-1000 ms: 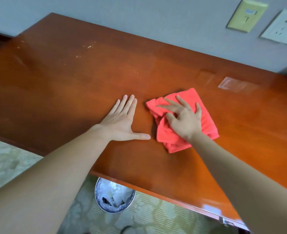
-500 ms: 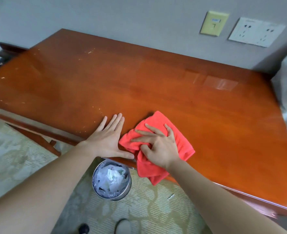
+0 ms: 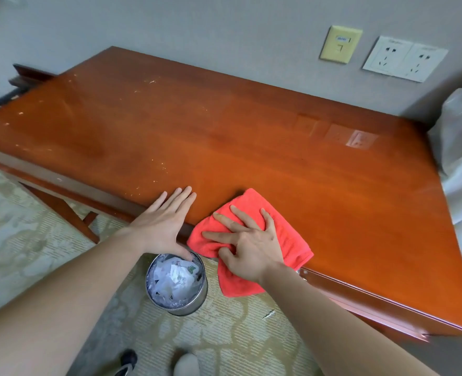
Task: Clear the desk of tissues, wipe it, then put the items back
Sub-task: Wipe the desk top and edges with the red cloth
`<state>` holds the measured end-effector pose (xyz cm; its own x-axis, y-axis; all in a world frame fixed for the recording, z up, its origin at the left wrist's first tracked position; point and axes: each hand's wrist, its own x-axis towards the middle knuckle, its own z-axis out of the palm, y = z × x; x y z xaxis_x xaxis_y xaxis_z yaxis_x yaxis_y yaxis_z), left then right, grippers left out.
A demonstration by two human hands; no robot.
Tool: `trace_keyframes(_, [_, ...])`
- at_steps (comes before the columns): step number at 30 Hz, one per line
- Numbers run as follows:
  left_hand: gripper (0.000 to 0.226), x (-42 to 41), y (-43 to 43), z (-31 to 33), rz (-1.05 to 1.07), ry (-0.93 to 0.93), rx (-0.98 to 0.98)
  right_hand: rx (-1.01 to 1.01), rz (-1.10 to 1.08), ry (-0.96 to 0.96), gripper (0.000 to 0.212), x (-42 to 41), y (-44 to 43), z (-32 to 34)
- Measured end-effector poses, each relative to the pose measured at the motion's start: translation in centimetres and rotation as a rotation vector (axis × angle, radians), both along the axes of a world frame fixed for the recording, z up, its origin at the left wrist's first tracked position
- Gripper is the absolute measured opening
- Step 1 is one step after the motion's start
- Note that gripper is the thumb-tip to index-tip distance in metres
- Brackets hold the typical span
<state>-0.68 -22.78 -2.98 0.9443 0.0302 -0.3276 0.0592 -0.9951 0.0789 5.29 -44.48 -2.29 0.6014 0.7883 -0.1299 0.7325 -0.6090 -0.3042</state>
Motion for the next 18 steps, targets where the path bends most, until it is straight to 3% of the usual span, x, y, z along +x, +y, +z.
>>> trace_keyframes(10, [0.143,0.3,3.2,0.1,0.13,-0.037,-0.033,-0.036,-0.16,-0.023,0.048,2.2,5.6,-0.3])
trace_keyframes(18, [0.148,4.6,7.6,1.1,0.065,0.008,-0.065,-0.044,-0.182,-0.085,0.052,5.6,9.9,-0.7])
